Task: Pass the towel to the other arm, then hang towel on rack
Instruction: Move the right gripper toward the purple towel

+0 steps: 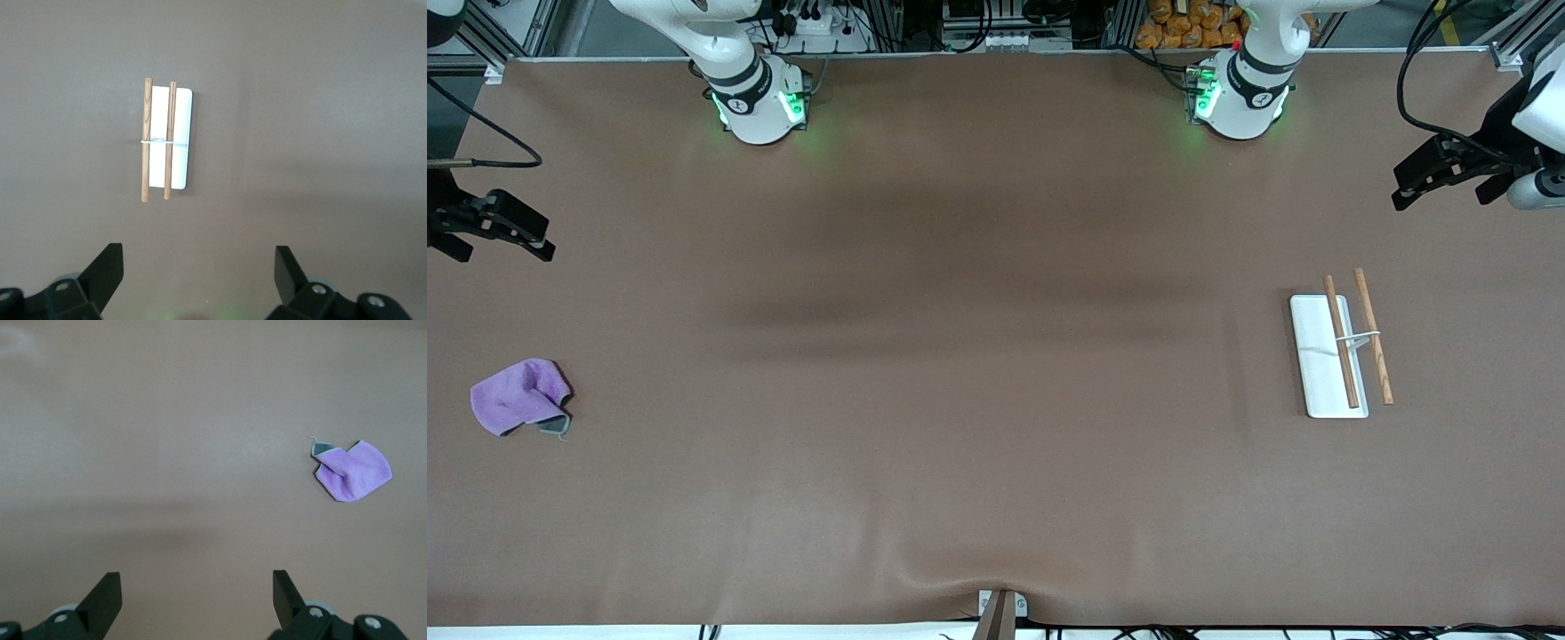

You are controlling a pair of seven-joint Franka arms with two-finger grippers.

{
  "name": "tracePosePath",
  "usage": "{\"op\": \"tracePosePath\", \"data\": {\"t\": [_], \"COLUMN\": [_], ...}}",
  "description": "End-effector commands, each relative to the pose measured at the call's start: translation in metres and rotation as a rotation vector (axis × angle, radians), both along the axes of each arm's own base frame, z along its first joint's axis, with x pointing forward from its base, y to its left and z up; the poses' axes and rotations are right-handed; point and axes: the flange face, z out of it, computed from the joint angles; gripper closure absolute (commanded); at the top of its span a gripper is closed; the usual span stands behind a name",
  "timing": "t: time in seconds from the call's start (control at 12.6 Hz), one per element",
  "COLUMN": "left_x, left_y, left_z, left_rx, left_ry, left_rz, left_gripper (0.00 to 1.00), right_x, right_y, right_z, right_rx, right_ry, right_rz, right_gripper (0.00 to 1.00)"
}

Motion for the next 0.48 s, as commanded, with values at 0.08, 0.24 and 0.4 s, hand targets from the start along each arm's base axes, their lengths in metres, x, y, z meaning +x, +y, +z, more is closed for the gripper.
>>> {"op": "tracePosePath", "data": {"t": [0.08, 0.24, 0.4], "left_x": [-0.003, -0.003, -0.002], "left_y": [0.000, -0.001, 0.001], "left_z": [0.006, 0.006, 0.005], "left_rx": [0.015, 0.021, 0.017], "left_ry": [0.003, 0.004, 0.006], "left_rz": [-0.017, -0.016, -0.015], "left_gripper": [0.00, 0.00, 0.00], "right_x": [0.004, 0.004, 0.010], "right_y": [0.004, 0.002, -0.003], "right_z": [0.007, 0.005, -0.008], "right_rx": [0.008, 0.009, 0.008], "right_ry": [-0.002, 0.003, 0.027], "right_rz": [-0.014, -0.011, -0.015], "right_gripper": [0.00, 0.00, 0.00]}}
